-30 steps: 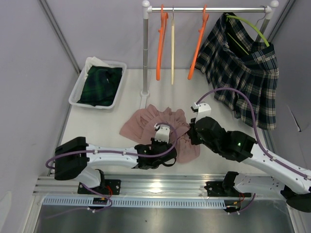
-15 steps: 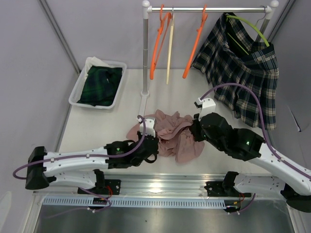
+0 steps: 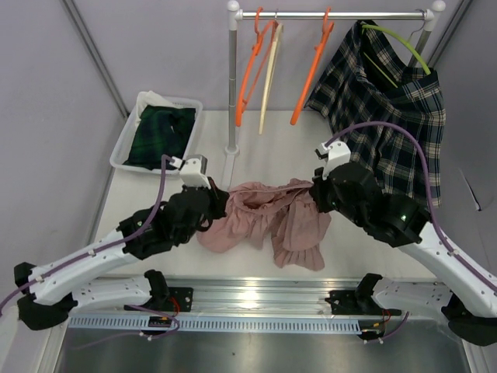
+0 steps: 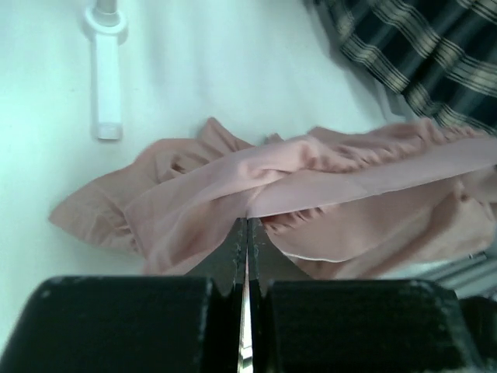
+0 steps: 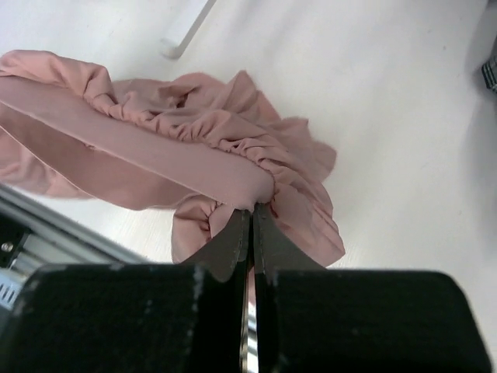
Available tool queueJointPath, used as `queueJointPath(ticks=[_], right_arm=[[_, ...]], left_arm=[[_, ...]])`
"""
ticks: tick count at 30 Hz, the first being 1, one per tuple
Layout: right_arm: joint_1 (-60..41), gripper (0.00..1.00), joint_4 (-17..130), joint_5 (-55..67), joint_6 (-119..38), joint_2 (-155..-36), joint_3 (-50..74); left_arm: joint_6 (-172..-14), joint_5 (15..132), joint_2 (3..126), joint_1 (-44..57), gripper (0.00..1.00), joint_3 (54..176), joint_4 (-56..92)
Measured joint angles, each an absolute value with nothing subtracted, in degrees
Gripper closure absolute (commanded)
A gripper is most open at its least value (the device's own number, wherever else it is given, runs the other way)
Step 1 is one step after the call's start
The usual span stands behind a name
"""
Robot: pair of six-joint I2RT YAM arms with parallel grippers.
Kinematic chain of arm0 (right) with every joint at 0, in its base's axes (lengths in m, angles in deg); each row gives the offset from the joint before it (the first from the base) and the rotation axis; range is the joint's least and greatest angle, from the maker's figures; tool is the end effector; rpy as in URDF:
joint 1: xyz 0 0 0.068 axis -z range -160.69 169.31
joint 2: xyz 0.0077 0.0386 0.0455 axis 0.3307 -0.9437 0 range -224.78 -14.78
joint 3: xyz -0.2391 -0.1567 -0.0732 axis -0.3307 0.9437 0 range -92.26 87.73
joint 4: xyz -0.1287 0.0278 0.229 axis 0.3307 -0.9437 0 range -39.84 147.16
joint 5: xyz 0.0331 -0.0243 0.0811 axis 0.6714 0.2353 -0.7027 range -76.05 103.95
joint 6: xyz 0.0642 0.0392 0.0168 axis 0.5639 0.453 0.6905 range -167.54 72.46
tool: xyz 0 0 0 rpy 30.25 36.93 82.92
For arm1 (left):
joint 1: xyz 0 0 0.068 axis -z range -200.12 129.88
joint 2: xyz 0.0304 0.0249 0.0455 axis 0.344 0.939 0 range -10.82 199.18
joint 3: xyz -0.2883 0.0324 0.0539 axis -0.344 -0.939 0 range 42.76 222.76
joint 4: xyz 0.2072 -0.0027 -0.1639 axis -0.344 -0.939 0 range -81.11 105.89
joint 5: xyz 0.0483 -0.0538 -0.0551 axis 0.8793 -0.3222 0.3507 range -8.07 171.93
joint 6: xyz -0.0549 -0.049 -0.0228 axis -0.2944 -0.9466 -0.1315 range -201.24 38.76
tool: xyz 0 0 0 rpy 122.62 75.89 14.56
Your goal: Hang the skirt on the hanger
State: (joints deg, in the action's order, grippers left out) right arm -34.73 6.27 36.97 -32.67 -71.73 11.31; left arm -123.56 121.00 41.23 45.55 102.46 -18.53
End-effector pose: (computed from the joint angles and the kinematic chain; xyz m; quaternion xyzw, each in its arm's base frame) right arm 0.1335 0.1402 0.4232 -0.1945 0.8379 0.1277 0.4938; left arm 0.1170 -0.1587 0.3760 -0.0093 0.8214 -0.2322 0.5208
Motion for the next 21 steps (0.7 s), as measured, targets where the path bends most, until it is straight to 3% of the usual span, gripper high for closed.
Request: queueJointPath(ticks=[6,15,17,20,21], right_arm=[[-25.5,1.00,11.5,27.5,-35.0,-70.7,23.3],[-27.5,0.99,18.8,18.6,-31.8,-71.1,42.5],[-29.4,0.99,19.1,18.9,-30.7,-72.0,42.9],[-30.6,0.98,19.8,19.9,-29.5,-73.4,42.6],[-30.6,0.98,19.8,20.3,-29.3,-73.7,42.5]], left_arm=[[-121.6,109.6,43.1,30.5,1.00,95.1,-15.1],[-119.8,96.3,49.6,25.4,0.99,84.7,-6.7],[-119.6,93.3,49.6,25.9,0.89,83.7,-4.7],[-119.5,91.9,49.6,29.1,0.66,82.8,-2.0],[-119.6,91.6,49.6,30.5,0.65,82.4,-1.2]])
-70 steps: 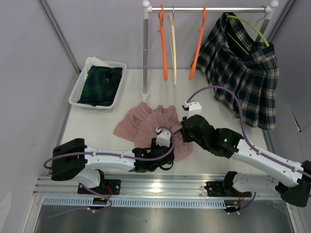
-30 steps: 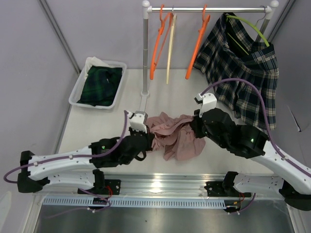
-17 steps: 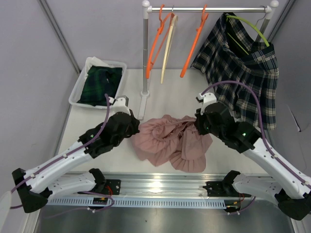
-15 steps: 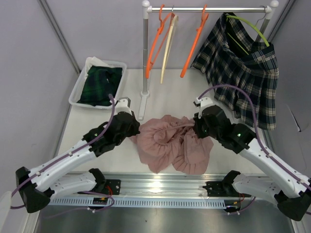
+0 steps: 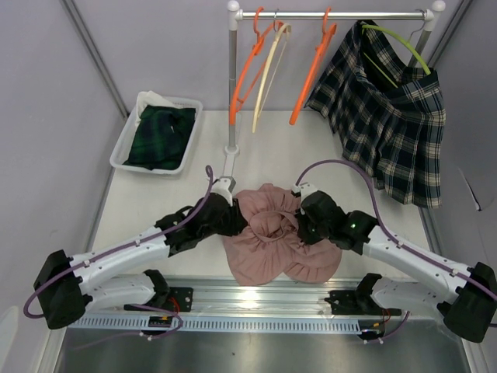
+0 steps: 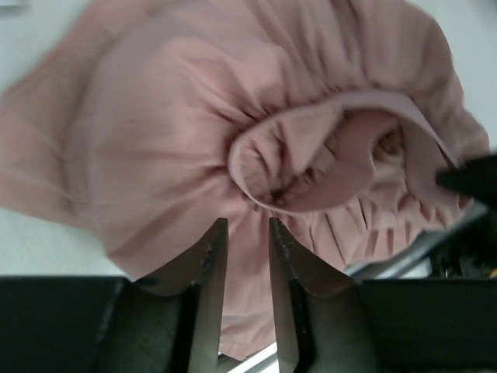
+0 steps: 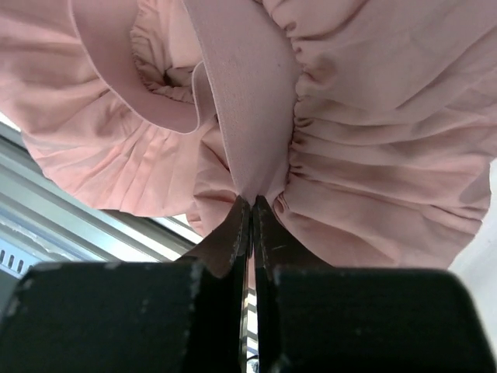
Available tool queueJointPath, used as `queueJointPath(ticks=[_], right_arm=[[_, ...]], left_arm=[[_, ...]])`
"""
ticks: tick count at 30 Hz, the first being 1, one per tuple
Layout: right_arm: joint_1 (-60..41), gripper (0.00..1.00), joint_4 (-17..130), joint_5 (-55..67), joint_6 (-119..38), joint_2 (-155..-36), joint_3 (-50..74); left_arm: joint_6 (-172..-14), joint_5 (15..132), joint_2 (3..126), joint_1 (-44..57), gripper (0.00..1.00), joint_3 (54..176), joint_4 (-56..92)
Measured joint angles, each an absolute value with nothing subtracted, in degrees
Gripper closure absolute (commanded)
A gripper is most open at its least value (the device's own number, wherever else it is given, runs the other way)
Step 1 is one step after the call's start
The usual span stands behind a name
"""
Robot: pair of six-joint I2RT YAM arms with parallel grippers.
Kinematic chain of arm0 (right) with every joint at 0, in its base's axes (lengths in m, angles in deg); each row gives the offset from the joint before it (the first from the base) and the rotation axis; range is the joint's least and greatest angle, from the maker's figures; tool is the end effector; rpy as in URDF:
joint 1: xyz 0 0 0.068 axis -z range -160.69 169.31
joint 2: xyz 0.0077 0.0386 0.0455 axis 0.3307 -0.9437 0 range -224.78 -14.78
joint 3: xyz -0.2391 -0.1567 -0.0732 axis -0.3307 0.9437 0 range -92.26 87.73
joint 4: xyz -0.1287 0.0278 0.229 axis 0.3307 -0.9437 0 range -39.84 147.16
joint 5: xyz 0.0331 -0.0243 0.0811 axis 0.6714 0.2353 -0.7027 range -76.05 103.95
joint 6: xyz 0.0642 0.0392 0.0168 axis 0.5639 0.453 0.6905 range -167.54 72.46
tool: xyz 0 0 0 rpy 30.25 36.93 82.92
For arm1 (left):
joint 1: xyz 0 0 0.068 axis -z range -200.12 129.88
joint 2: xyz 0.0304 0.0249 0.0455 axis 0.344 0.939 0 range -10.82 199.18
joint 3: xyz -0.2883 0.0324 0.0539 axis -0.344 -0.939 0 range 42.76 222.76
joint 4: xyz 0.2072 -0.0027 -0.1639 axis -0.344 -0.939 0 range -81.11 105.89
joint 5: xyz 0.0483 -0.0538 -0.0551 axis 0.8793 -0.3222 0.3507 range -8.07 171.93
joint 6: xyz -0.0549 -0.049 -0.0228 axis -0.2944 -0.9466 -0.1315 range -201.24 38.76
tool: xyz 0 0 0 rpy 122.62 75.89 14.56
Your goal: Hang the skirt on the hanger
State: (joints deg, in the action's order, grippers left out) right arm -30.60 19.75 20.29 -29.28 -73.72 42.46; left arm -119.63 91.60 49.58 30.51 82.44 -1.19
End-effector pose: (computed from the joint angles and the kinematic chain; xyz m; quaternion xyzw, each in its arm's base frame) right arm 0.1437 0.1593 0.2507 -0.2390 0.9108 0.1433 0.3048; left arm 0.1613 -0.1793 0.2465 0.0585 0.8937 -0.2533 0.3657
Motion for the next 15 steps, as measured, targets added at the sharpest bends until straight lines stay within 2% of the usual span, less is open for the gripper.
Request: queueJointPath(ticks=[5,15], right_arm=[[-30.3,0.97,19.7,21.5,-28.7,-74.7,41.4],[-29.7,0.96,18.8,22.1,-28.5,-74.4,40.6]], left_arm=[[-121.3,91.7,50.6,34.3,0.62,80.3,2.1],[-123.8,93.5,62.7,34.3,0.58,80.3,8.5]])
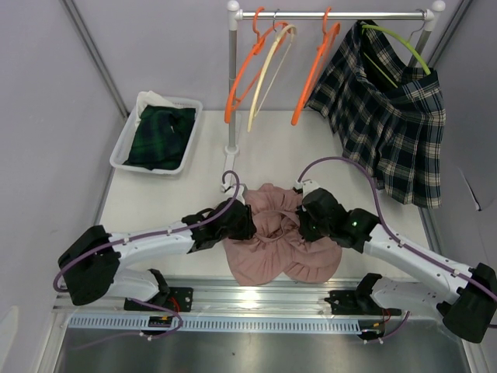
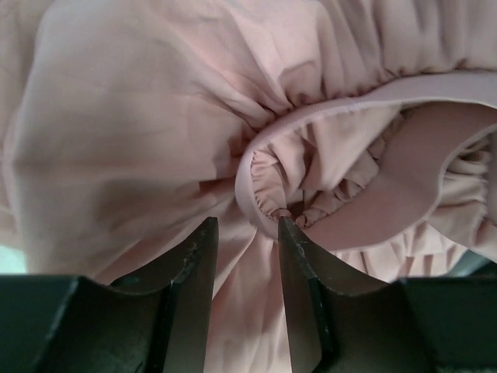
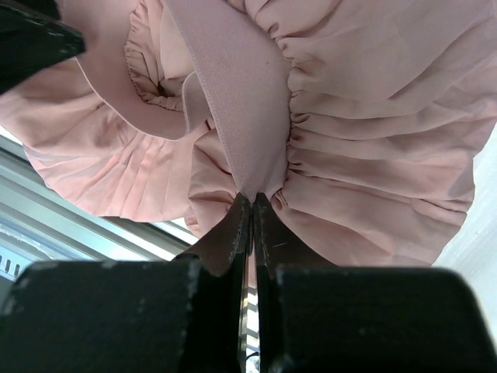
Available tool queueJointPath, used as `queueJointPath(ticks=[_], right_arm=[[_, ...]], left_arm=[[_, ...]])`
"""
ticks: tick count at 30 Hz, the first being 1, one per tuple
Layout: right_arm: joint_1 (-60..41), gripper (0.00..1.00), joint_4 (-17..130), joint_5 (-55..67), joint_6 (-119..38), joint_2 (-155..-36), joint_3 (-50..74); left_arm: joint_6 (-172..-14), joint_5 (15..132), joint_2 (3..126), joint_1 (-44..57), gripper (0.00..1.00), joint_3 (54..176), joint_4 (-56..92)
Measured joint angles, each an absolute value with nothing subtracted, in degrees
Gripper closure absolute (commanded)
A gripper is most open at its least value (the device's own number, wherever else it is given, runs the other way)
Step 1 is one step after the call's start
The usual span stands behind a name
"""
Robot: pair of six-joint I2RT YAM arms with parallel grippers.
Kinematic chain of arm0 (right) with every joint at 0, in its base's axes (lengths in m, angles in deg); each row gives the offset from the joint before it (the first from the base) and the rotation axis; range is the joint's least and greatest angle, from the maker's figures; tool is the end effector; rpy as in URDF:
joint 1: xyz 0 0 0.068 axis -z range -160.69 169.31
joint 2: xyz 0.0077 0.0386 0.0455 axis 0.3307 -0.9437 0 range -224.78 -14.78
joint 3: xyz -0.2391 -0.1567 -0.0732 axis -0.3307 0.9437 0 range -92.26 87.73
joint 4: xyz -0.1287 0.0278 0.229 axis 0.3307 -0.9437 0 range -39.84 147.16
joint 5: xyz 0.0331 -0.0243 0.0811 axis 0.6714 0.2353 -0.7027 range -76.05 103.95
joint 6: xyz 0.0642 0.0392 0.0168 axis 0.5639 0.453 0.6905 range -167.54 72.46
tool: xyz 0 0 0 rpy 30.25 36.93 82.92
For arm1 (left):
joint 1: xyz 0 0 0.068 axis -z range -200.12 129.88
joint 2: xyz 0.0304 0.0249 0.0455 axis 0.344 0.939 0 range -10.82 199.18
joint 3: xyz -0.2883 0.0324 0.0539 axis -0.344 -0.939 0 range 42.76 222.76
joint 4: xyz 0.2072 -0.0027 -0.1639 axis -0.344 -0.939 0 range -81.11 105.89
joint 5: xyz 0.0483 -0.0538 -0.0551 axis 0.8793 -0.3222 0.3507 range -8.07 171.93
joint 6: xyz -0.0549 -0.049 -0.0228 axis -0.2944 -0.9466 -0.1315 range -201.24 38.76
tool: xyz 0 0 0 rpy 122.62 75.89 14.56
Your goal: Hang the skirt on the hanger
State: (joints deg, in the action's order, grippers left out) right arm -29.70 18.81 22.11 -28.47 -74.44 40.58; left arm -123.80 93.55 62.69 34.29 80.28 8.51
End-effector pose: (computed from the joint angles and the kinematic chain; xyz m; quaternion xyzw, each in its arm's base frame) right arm 0.1499 0.1582 0.2583 -0.2197 0.9141 0.1315 0.3144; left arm 0.1706 -0.2159 0.1966 0.0544 0.9129 -0.2332 0.3306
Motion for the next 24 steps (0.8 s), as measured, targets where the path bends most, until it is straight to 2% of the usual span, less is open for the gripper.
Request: queueJointPath(ticks=[7,9,10,11,12,13,19,22,24], right_arm=[[-29.2,0.94,17.7,22.1,-28.5,-73.6,40.4],[-28.9,0.94,17.6,22.1,-28.5,-73.3,40.3],[-28.7,0.92,17.5,22.1,-28.5,-73.3,40.2],[-28.6,0.91,17.5,22.1,-28.5,-73.2,40.2],[-28.3,0.89,17.5,22.1,-28.5,-73.1,40.2],[-28.0,0.84,17.5,22.1,-28.5,-73.0,40.1],[-23.1,0.47,17.1,20.9,-29.1,-72.4,39.1],[-19.3,0.36,16.9,19.5,-30.1,-72.4,37.8],[-16.6,0.35,16.7,18.3,-30.6,-72.4,36.6]], left_arm=[[-124.9,93.5,66.8,34.3,0.59,80.3,11.9],[-124.9,93.5,67.2,34.3,0.63,80.3,12.6],[-125.0,93.5,67.5,34.3,0.68,80.3,13.1],[-125.0,93.5,67.7,34.3,0.82,80.3,13.7],[-125.5,93.5,67.9,34.3,0.92,80.3,14.1],[-125.4,93.5,68.0,34.3,0.99,80.4,14.2],[-124.1,95.7,67.2,34.1,1.00,83.7,8.6],[-121.7,97.8,63.0,32.7,1.00,85.3,3.5],[-120.0,99.0,59.5,30.8,1.00,86.0,0.4]])
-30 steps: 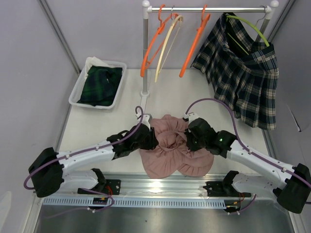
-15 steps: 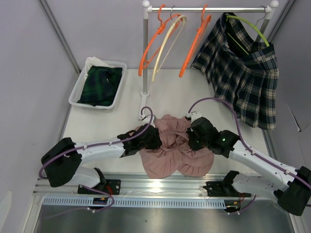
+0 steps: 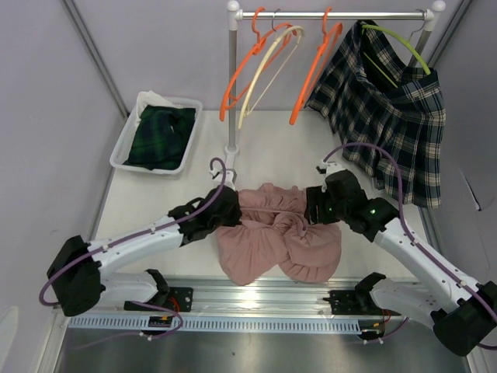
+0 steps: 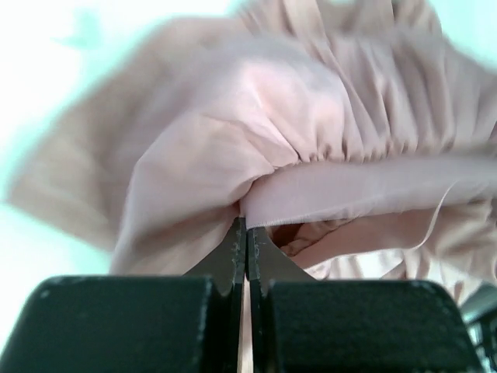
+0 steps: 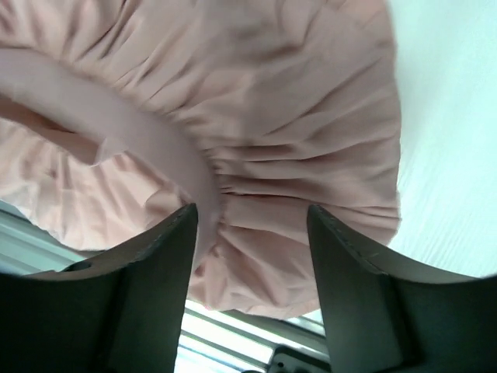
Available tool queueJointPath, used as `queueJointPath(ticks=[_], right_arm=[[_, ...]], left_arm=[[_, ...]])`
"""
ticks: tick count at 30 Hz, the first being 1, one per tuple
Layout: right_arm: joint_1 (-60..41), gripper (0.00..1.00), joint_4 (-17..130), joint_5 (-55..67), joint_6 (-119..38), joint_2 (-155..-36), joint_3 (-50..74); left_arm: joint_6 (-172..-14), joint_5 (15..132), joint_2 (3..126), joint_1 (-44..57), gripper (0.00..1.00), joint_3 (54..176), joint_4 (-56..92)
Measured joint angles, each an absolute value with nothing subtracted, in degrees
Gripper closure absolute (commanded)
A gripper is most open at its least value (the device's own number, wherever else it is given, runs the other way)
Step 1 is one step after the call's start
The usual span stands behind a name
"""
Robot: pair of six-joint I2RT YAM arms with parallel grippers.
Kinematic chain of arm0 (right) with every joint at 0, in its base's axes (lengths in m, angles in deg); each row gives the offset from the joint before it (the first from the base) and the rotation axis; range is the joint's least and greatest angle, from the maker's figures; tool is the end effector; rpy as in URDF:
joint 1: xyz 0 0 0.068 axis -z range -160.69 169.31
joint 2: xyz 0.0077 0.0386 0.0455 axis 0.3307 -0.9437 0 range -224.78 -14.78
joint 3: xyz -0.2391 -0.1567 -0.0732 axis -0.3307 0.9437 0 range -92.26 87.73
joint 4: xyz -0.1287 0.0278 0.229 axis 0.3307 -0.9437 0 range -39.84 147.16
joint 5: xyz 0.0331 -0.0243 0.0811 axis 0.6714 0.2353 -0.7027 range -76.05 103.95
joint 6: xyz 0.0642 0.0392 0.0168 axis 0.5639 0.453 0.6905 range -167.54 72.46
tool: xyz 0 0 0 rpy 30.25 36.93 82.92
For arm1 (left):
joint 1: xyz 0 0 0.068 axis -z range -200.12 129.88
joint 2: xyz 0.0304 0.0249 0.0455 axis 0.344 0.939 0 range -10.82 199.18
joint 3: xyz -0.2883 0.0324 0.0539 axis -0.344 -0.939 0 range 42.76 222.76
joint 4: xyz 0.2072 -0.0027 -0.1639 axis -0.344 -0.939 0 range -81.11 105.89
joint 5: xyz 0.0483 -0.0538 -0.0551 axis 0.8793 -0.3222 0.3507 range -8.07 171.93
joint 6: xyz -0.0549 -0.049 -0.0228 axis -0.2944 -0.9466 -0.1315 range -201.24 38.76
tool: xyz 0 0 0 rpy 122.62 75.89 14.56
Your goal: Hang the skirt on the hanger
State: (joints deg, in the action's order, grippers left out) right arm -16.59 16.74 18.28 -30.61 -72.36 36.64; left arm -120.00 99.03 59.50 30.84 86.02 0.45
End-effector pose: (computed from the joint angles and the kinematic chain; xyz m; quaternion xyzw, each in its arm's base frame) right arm 0.1766 0.1217 0.2855 -0.1395 0.9190 0.1318 0.3443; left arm 0.1864 -0.1993 0.2320 0.0366 0.9064 -0.1844 0.3783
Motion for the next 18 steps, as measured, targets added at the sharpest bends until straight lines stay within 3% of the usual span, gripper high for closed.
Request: queueJointPath(ticks=[8,18], right_arm=[[-13.2,0.27,16.3,12.5,-30.1,-72.9,27.3],[-10.7,0.16,17.7,22.3,-26.5,-90.4,-8.8]], left_arm=[[-113.7,101.8,53.6,29.0,1.00,91.1,-8.9],[-111.1,100.7,53.6,29.0,1.00,91.8,-11.9]])
